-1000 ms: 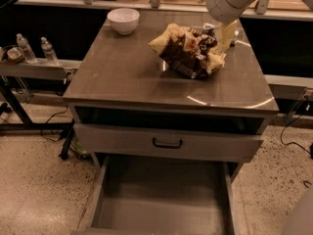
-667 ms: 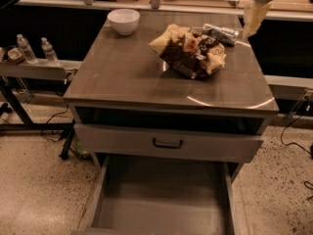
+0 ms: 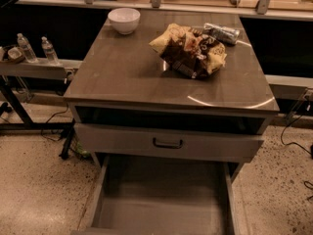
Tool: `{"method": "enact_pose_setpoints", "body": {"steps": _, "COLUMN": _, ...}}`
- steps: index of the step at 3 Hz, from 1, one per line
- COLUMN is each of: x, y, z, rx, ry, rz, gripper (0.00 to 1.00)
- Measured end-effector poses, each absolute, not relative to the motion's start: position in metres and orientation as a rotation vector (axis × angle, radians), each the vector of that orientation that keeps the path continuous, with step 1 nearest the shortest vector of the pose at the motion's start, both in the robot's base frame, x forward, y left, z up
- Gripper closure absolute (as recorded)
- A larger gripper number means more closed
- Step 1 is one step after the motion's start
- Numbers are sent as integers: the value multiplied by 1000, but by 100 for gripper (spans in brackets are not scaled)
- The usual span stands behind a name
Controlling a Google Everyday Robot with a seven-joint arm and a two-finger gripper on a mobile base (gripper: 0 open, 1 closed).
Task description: Pick brown chip bag from middle drawer and place on counter
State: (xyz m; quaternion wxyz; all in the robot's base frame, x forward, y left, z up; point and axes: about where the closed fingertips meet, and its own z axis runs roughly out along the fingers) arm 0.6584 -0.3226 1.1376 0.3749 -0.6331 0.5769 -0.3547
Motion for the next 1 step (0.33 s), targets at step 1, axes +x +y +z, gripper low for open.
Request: {"method": "enact_pose_setpoints", "body": {"steps": 1, "x": 659, "y": -316, "z": 1135, "rx": -1628, "ry": 1472, "rz": -891, "gripper": 0}}
